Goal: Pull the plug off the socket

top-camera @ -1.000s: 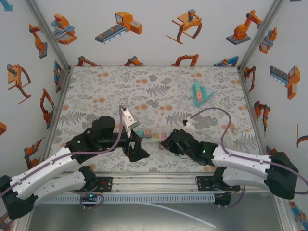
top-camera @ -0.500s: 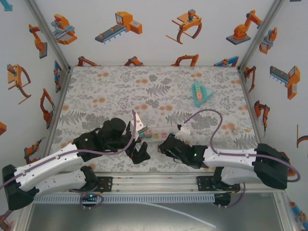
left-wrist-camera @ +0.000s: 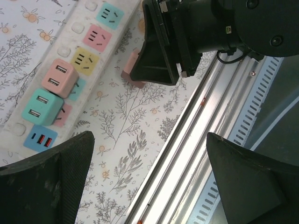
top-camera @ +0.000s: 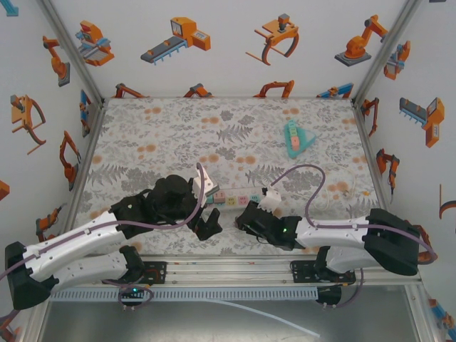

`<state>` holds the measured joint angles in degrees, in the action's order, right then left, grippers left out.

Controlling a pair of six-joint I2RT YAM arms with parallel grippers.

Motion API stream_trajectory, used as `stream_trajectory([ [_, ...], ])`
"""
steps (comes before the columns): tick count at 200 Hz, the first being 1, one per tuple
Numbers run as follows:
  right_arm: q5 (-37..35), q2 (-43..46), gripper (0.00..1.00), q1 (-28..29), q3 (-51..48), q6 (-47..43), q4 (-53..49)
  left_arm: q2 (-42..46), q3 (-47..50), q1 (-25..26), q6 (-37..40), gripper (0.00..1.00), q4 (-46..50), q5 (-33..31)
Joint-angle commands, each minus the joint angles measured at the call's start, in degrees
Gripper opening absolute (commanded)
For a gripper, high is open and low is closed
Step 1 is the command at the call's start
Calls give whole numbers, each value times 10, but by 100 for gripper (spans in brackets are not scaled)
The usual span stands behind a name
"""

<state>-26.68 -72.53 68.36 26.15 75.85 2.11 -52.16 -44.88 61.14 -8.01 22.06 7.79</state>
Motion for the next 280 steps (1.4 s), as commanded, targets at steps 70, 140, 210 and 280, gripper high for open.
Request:
stream_trajectory([
  [70,-37,20,47,5,-8,36,-54,17,12,4,7,97,-1,-34],
  [140,-66,54,48,5,2,33,-100,18,18,4,2,97,-5,-41],
  [210,-138,113,51,4,40,-83,-133,41,30,4,-18,97,-14,-112],
  [280,-116,154,62,-24,0,-575,196,98,59,-5,-72,97,-14,-260],
])
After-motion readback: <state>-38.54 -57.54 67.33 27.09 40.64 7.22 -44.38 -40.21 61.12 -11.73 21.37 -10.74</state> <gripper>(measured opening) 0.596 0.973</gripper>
